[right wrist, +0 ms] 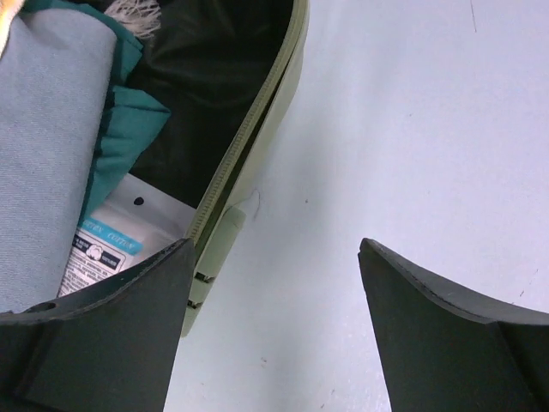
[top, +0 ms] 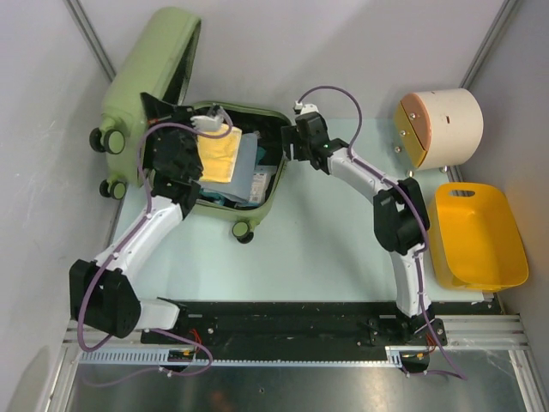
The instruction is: Open, take out, and arrange the luggage
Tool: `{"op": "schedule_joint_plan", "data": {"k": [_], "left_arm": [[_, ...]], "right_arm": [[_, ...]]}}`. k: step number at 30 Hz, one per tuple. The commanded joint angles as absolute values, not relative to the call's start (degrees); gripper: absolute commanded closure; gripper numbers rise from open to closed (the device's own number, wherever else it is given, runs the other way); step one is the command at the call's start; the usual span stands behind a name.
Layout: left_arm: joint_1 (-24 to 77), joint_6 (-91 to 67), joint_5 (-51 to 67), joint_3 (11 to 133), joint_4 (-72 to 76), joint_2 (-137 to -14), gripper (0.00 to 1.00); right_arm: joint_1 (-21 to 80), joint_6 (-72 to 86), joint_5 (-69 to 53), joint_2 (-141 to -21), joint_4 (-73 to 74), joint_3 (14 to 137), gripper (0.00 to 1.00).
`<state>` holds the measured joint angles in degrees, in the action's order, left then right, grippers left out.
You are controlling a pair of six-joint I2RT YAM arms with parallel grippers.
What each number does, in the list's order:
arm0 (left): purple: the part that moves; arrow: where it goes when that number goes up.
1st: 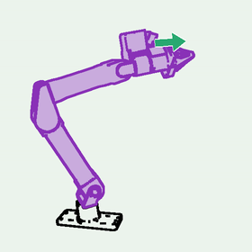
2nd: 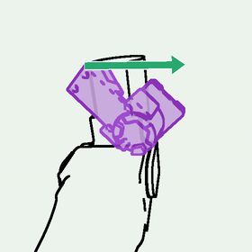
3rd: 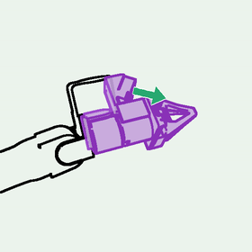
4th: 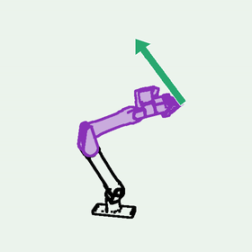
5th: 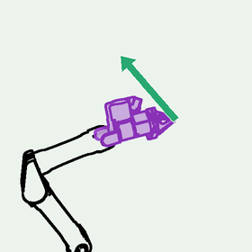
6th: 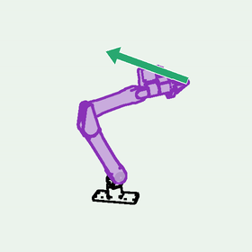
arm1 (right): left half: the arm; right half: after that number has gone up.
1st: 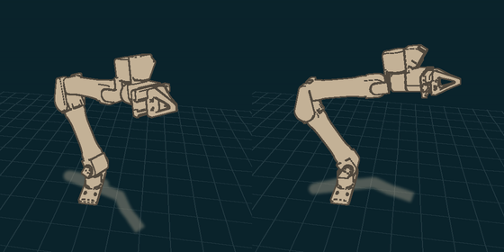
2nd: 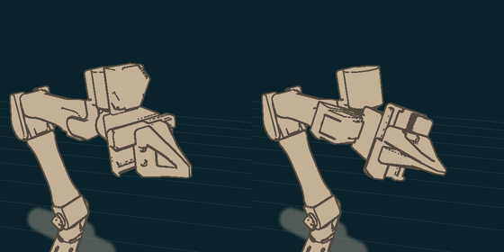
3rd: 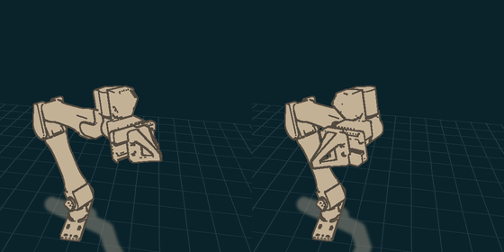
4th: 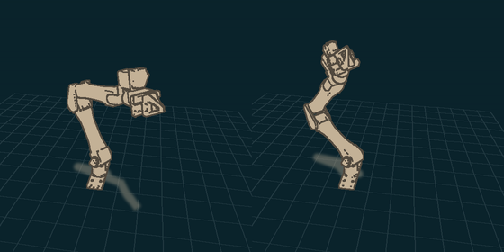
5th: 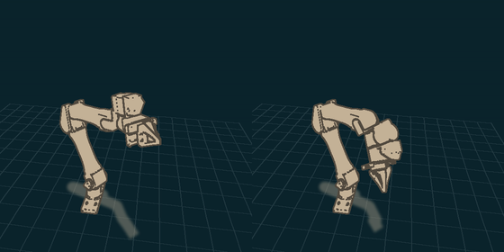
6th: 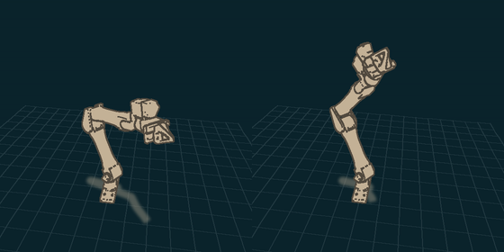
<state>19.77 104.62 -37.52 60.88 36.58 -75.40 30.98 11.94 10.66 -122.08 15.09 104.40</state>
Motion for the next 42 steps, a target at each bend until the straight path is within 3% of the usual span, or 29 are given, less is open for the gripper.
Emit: {"op": "schedule_joint_plan", "data": {"k": [1, 3, 6, 8, 12, 23, 34, 42], "left_arm": [[15.56, 100.20, -42.10, 66.96, 36.74, -77.07, 1.00], [14.24, 100.28, -42.01, 68.28, 36.48, -77.60, 1.00], [12.57, 100.63, -42.01, 69.87, 36.04, -78.22, 1.00], [11.35, 100.72, -42.27, 70.66, 35.77, -78.31, 1.00], [9.50, 100.64, -42.98, 71.36, 34.63, -78.05, 1.00], [2.29, 98.53, -43.69, 72.60, 33.22, -78.13, 1.00], [-10.27, 93.25, -34.37, 75.76, 33.40, -83.58, 1.00], [-11.42, 91.93, -28.57, 80.50, 34.72, -88.32, 1.00]], "right_arm": [[31.99, 11.25, 10.91, -123.83, 17.84, 108.80, 0.17], [31.82, 11.60, 8.71, -125.67, 18.80, 110.73, 0.20], [31.82, 10.20, 5.54, -129.89, 20.47, 115.30, 0.34], [31.82, 8.44, 4.75, -133.84, 21.96, 120.13, 0.50], [31.64, 4.84, 4.74, -138.86, 20.49, 126.29, 1.00], [32.69, 0.18, 4.66, -143.26, 8.79, 130.96, 1.00], [34.19, 4.74, 3.78, -140.36, 5.89, 125.60, 1.00], [35.77, 7.38, 3.08, -140.71, 3.17, 125.15, 1.00]]}}
